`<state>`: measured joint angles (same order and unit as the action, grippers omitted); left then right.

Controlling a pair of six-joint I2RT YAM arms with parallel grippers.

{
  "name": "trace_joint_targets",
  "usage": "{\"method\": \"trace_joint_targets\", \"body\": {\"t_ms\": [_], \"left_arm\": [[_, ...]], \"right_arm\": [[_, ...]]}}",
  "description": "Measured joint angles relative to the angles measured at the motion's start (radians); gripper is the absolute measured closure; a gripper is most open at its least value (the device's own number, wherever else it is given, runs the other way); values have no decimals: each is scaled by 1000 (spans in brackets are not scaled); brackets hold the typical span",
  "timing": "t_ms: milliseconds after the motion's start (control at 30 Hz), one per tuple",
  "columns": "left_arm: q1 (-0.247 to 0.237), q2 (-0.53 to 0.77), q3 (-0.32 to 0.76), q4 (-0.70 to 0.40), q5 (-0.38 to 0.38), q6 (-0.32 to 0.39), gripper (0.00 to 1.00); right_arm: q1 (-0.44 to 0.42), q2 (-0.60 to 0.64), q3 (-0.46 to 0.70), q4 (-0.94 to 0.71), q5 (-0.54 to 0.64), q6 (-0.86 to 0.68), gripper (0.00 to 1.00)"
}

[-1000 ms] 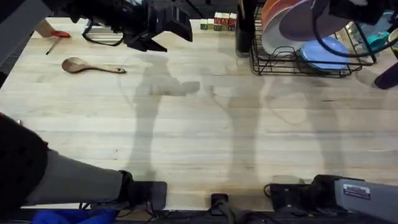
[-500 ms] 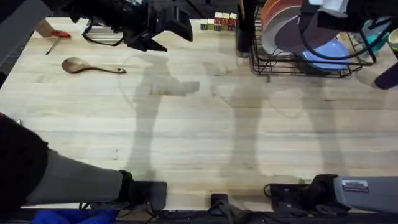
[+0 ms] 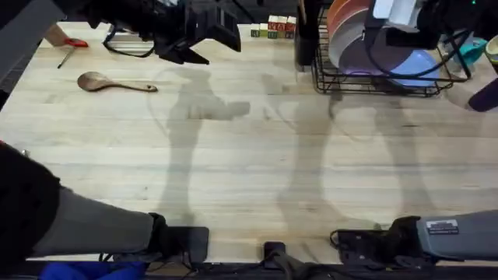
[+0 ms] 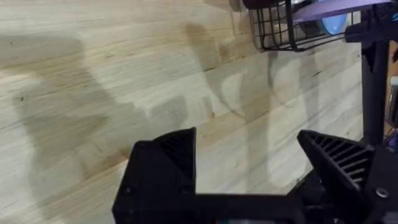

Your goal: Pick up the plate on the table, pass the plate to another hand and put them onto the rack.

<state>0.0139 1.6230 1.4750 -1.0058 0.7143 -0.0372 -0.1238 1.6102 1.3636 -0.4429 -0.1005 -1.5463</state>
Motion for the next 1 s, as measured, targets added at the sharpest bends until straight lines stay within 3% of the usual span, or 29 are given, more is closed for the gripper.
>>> {"method": "trace_joint_targets", "body": {"t_ms": [567,867,1000], "left_arm": [[0,0,0,0,0,0,5],[0,0,0,0,0,0,5],[0,0,0,0,0,0,6]], "right_arm": [[0,9,8,-20,0,-3,968],[0,12,8,-30,0,-3,846],[0,12,8,-29,0,-4,746]]}}
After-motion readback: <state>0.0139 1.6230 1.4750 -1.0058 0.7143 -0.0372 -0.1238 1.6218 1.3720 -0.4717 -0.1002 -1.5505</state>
